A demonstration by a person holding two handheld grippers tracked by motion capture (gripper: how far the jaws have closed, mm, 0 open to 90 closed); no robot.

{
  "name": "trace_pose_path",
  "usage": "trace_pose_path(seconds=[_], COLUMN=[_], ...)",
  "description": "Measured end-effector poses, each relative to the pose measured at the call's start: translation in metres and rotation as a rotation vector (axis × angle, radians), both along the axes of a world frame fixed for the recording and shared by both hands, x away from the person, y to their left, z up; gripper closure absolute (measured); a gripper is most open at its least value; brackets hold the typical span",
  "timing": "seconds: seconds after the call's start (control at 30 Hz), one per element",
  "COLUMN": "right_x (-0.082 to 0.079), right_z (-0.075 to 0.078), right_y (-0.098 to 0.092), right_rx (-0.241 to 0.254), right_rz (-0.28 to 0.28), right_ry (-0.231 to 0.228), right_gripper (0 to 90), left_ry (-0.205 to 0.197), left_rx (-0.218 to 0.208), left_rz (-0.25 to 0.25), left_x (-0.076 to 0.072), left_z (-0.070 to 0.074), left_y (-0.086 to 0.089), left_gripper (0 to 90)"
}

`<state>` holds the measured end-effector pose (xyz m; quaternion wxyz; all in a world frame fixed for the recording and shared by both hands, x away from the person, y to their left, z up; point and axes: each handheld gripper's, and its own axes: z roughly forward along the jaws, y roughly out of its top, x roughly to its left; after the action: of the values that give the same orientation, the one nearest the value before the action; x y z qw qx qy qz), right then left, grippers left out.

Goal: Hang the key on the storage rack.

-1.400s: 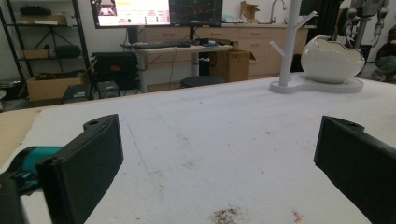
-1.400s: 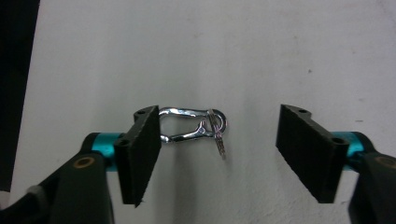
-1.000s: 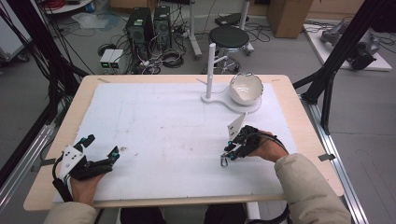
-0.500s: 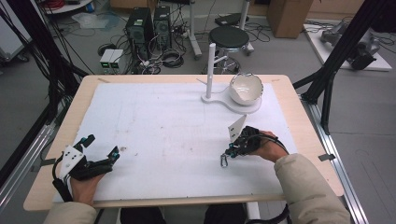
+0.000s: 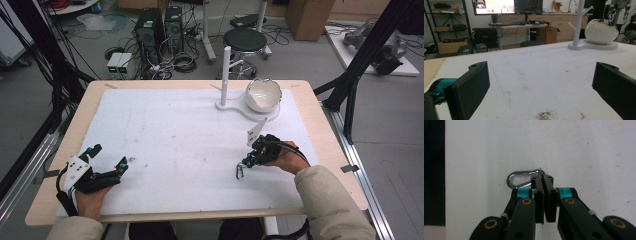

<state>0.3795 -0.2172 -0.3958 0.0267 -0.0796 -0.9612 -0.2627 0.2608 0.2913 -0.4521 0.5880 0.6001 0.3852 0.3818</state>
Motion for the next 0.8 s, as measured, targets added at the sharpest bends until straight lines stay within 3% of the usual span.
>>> trace_pose_path(seconds=[0.1,0.13,0.2,0.3,0.53,0.8], right_x=[0.0,-0.001,0.0,0.002,0.011,0.035], right_z=[0.003,0.009,0.011,0.026,0.046,0.08], right_y=[-0.002,-0.004,-0.004,-0.003,0.001,0.005], right_rx=[0.019,0.051,0.066,0.118,0.149,0.26], right_rz=[-0.032,-0.058,-0.057,-0.063,-0.095,-0.165], right_ry=[0.015,0.022,0.028,0.032,0.034,-0.015], right_gripper=[89.0,89.0,89.0,88.9,88.9,88.9], left_ry=[0.001,0.001,0.002,0.001,0.002,0.003], left_rx=[0.0,0.001,0.001,-0.001,-0.003,-0.002], left_rz=[0.0,0.0,-0.001,0.0,-0.004,-0.003], left_x=[0.0,0.0,0.0,0.0,0.0,0.0], left_z=[0.0,0.0,0.0,0.0,0.0,0.0], left_y=[0.0,0.0,0.0,0.0,0.0,0.0], left_gripper=[1.7,1.7,1.7,1.7,1.7,1.7])
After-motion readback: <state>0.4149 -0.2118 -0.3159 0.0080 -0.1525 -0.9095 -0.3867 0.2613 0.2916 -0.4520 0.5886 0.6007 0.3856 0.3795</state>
